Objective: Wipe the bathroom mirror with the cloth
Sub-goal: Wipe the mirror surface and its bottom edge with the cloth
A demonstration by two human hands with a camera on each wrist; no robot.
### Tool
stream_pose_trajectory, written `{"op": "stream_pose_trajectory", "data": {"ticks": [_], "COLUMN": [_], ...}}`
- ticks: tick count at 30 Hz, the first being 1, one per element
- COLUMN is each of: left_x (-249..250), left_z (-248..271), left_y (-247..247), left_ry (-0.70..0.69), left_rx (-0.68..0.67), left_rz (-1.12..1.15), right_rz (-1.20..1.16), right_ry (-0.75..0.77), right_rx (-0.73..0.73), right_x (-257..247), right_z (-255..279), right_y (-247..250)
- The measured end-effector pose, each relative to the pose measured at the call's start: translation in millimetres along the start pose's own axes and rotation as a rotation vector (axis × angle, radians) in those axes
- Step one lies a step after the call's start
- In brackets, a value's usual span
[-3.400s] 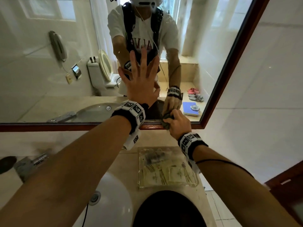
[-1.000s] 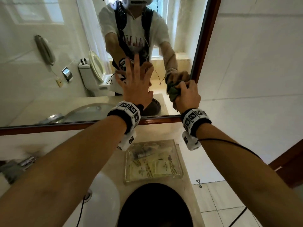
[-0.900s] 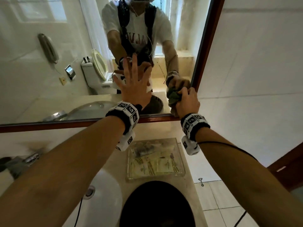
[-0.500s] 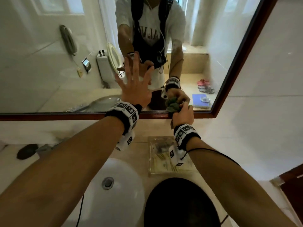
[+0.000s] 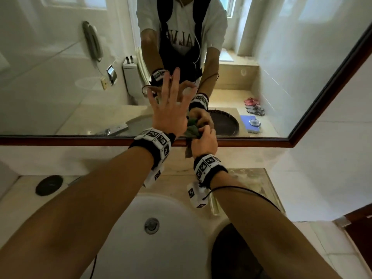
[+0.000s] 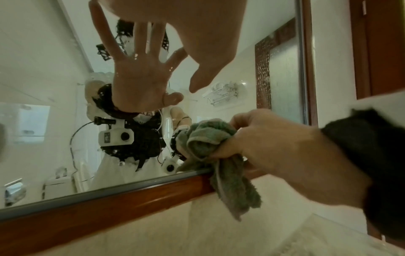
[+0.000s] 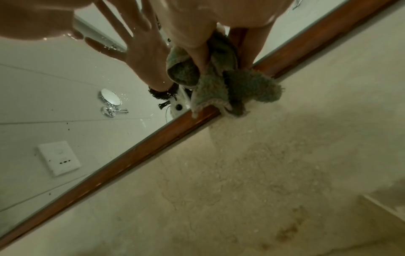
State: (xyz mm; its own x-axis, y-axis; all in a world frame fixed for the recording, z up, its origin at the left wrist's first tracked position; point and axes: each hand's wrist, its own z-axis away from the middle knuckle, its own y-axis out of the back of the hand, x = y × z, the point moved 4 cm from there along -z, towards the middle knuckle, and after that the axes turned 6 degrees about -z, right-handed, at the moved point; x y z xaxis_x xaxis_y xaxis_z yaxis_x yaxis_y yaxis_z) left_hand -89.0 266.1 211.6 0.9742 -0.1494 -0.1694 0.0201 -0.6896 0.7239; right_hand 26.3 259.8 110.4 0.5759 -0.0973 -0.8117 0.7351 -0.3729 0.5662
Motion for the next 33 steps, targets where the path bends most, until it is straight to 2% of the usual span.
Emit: {"op": "stream_pose_trajectory", "data": {"ticks": [3, 8, 13, 16, 20, 23, 28, 33], "left_x": [2.2, 11.5, 15.0, 18.7, 19.2, 16.2, -7.0, -36.5], "left_z": [-1.2, -2.6, -3.9, -2.9, -3.0, -0.3, 0.7, 4.7], "left_y": [-2.8, -4.3, -6.2, -3.3, -3.2, 2.1, 2.6, 3.4], "left_ry": [0.004, 0.029, 0.063, 0.088, 0.127, 0.107, 0.126, 0.112], "left_rx": [-0.045, -0.114, -0.126, -0.102, -0.048, -0.046, -0.021, -0.043], "left_rz": [0.024, 0.027, 0.029, 0.077, 0.115, 0.085, 0.04, 0.043], "right_rz": [-0.02, -0.125, -0.446, -0.409, -0.463, -0.483, -0.54, -0.601], "right_ry": [-0.029, -0.134, -0.343, -0.455, -0.439, -0.489, -0.48, -0.485], "right_rx": [0.04, 0.197, 0.46, 0.532, 0.589, 0.6, 0.666, 0.588], "right_x": [2.8, 22.5, 59.5, 67.5, 49.4, 37.5, 22.8, -4.1], "right_z": [-0.8, -15.7, -39.4, -54.7, -66.8, -68.1, -67.6, -55.1], "right_y": [11.0, 55.6, 117.6, 135.7, 130.2, 119.7, 97.7, 66.8]}}
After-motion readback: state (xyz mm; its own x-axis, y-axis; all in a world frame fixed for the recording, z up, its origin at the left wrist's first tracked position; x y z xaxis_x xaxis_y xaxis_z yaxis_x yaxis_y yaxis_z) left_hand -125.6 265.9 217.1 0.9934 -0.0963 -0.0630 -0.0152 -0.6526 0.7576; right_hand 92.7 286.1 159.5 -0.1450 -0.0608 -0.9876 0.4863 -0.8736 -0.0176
